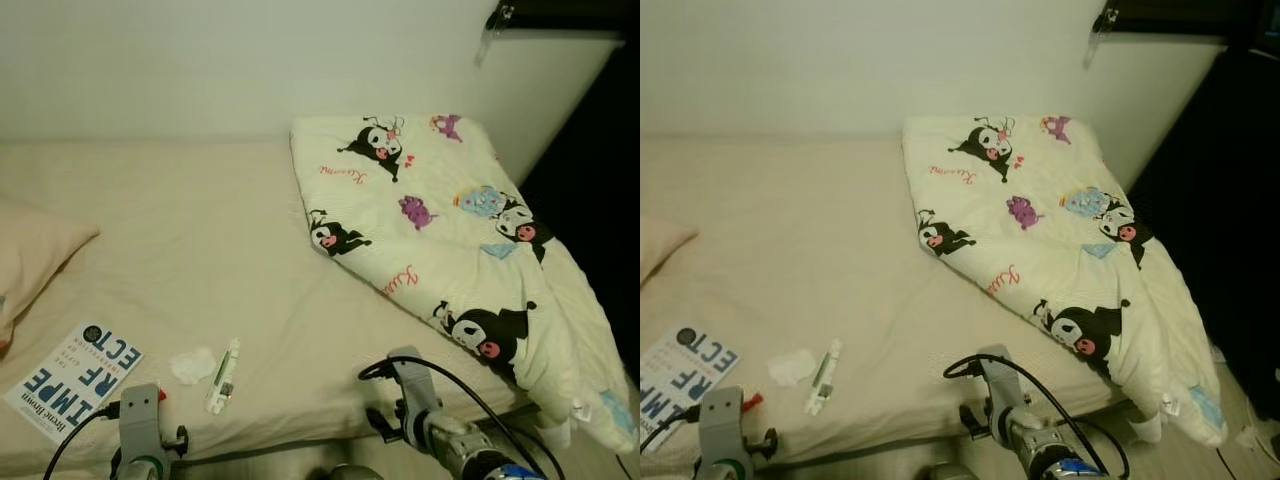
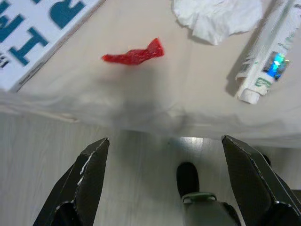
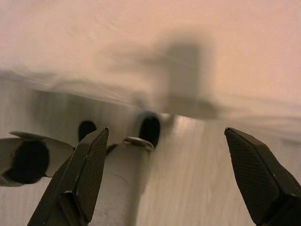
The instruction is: Clean up the room
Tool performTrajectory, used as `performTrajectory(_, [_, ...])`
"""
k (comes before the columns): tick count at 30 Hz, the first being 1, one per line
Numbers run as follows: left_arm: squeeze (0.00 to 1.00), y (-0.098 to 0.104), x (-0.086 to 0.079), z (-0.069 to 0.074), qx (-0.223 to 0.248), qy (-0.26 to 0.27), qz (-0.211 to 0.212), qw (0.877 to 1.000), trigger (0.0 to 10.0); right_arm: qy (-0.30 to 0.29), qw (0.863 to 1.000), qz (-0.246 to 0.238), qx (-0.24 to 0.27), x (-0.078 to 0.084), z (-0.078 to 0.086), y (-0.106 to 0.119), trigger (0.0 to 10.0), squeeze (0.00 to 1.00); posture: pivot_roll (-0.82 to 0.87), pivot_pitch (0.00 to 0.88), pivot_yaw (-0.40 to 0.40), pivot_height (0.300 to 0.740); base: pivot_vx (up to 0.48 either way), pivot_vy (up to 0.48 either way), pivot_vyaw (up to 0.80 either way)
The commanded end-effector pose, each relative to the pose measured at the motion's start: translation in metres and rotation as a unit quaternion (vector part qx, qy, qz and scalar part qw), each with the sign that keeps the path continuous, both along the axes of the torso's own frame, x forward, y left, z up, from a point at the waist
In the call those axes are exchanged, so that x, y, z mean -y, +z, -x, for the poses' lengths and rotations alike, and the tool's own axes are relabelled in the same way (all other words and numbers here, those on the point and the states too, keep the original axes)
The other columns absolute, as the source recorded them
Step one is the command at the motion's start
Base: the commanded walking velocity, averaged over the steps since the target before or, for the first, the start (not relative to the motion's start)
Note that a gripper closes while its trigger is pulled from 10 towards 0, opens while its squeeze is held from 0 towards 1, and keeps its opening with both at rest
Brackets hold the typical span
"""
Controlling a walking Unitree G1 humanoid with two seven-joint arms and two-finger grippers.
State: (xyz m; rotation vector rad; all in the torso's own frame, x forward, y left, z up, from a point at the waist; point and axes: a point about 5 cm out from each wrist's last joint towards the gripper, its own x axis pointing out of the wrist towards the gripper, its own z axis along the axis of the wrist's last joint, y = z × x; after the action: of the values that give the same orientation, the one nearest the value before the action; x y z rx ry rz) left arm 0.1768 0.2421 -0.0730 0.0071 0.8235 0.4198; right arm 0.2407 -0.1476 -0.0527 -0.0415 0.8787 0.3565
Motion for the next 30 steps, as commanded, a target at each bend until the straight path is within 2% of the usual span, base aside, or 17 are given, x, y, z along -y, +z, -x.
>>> performTrajectory(1, [0.0,0.006,-0.01,-0.006,0.013,0.02,-0.02,1.0,10.0,0.017,1.0,-0.012,0.018,-0.007,-0.009,0.007,10.0,0.0,-0.03,0.0,0.011,0.74,0.0,0.0,0.0])
performTrajectory(2, [0.0,0.012,-0.016,-0.012,0.026,0.035,-0.034,0.998,10.0,0.037,0.999,-0.018,0.032,-0.013,-0.015,0.012,10.0,0.0,-0.03,0.0,0.011,0.74,0.0,0.0,0.0])
performTrajectory(3, [0.0,0.012,-0.016,-0.012,0.026,0.035,-0.034,0.998,10.0,0.037,0.999,-0.018,0.032,-0.013,-0.015,0.012,10.0,0.0,-0.03,0.0,0.011,0.74,0.0,0.0,0.0])
performTrajectory(5, [0.0,0.024,-0.029,-0.024,0.055,0.071,-0.052,0.995,10.0,0.074,0.995,-0.027,0.058,-0.025,-0.027,0.023,10.0,0.0,-0.03,0.0,0.008,0.74,0.0,0.0,0.8])
performTrajectory(6, [0.0,0.024,-0.029,-0.024,0.055,0.071,-0.052,0.995,10.0,0.074,0.995,-0.027,0.058,-0.025,-0.027,0.023,10.0,0.0,-0.03,0.0,0.008,0.74,0.0,0.0,0.8])
performTrajectory(7, [0.0,0.029,-0.031,-0.031,0.07,0.076,-0.051,0.993,10.0,0.078,0.994,-0.03,0.068,-0.029,-0.032,0.027,10.0,0.0,-0.03,0.0,0.01,0.74,0.0,0.0,0.8])
performTrajectory(9, [0.0,0.032,-0.032,-0.035,0.08,0.078,-0.05,0.992,10.0,0.081,0.993,-0.032,0.074,-0.031,-0.035,0.03,10.0,0.0,-0.03,0.0,0.01,0.74,0.0,0.0,0.8])
performTrajectory(11, [0.0,0.037,-0.025,-0.047,0.108,0.062,-0.019,0.992,10.0,0.074,0.993,-0.032,0.085,-0.034,-0.042,0.036,10.0,0.0,-0.03,0.0,0.014,0.74,0.0,0.0,0.0])
performTrajectory(15, [0.0,0.038,-0.023,-0.049,0.115,0.057,-0.01,0.992,10.0,0.073,0.993,-0.032,0.087,-0.035,-0.043,0.037,10.0,0.0,-0.03,0.0,0.014,0.74,0.0,0.0,0.0])
performTrajectory(19, [0.0,0.037,-0.009,-0.055,0.122,0.022,0.004,0.992,10.0,0.076,0.992,-0.05,0.087,-0.041,-0.05,0.044,10.0,0.0,-0.03,0.0,0.016,0.735,0.0,0.0,0.0])
performTrajectory(27, [0.0,0.036,-0.004,-0.055,0.123,0.011,0.01,0.992,10.0,0.084,0.99,-0.061,0.092,-0.044,-0.052,0.047,10.0,0.0,-0.04,0.0,0.011,0.71,0.0,0.0,0.0])
performTrajectory(30, [0.0,0.037,-0.001,-0.057,0.127,-0.009,0.007,0.992,10.0,0.084,0.99,-0.061,0.092,-0.044,-0.052,0.047,10.0,0.0,-0.04,0.0,0.011,0.7,0.0,0.0,0.0])
